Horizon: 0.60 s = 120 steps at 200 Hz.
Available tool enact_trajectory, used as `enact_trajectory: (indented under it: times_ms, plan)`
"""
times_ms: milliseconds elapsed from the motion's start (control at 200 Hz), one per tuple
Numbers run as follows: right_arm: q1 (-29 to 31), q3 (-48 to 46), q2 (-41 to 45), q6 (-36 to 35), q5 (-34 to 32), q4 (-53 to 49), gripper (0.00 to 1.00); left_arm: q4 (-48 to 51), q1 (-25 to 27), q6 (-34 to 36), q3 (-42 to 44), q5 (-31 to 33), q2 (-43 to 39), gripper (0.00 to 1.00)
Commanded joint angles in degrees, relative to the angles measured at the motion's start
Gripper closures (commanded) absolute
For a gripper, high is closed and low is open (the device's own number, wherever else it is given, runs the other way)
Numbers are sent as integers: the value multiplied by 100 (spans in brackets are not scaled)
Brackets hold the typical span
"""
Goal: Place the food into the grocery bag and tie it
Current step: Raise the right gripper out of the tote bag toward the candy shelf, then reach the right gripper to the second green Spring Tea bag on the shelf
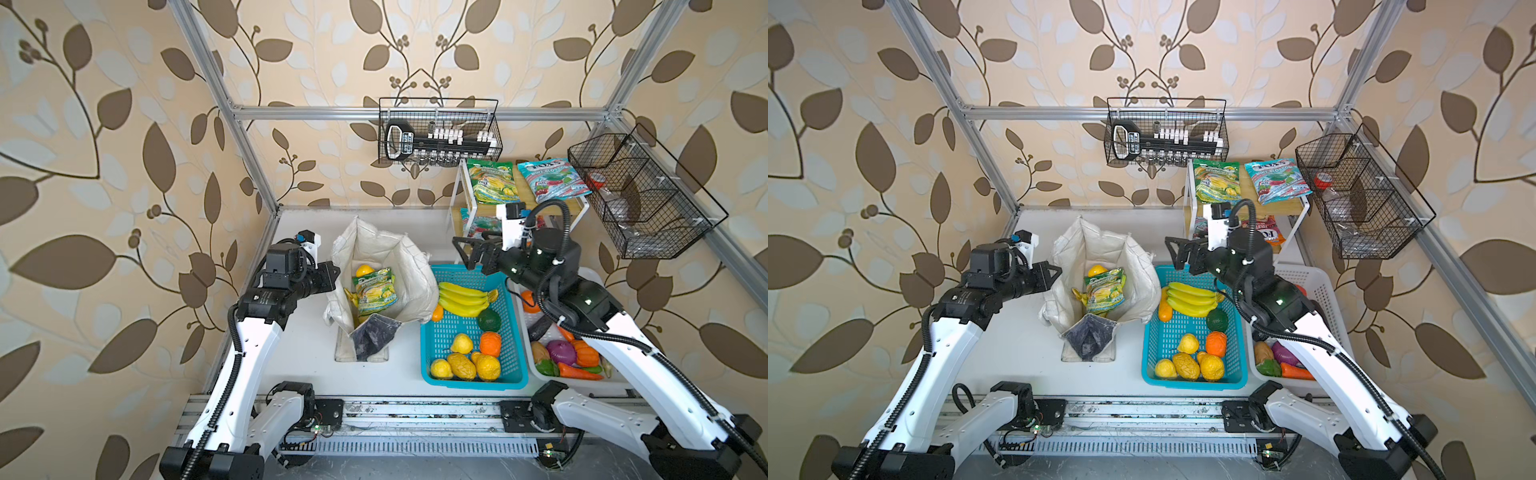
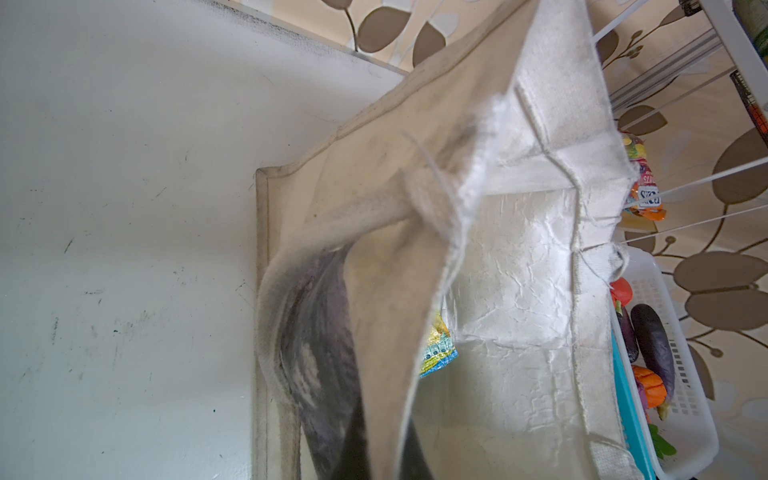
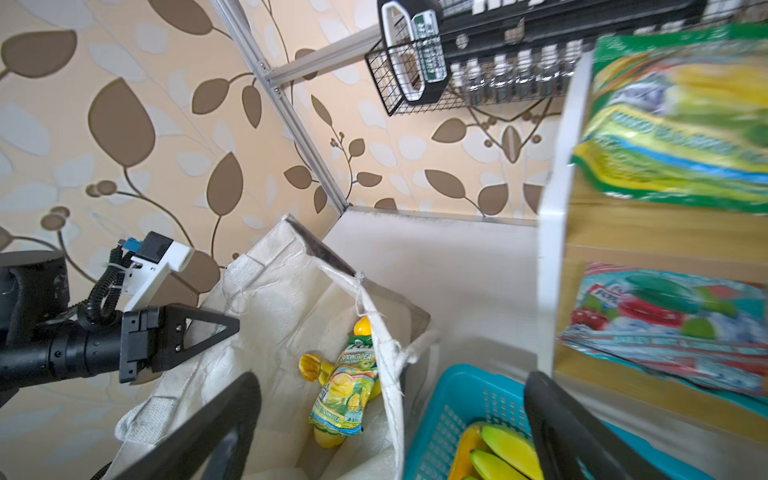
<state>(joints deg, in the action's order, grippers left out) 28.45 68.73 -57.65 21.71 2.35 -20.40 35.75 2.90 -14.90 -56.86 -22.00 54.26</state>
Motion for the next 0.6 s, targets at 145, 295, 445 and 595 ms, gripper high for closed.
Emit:
enact_trajectory:
  times_ms: [145,295,445,595]
  plan:
    - [-2205,677,10,-77,1492,-683,0,-125,-59,93,-141,-6,-3,100]
    - [-3161,986,-308,205,1894,-696,0,-134,-61,131,-143,40,-38,100]
    - [-3293,1326,-806,223,1936,-814,0,-90,-57,167,-176,73,-36,100]
    - [-3293,1512,-1146,230,1826,-823,0,-136,-60,112,-121,303,-135,100]
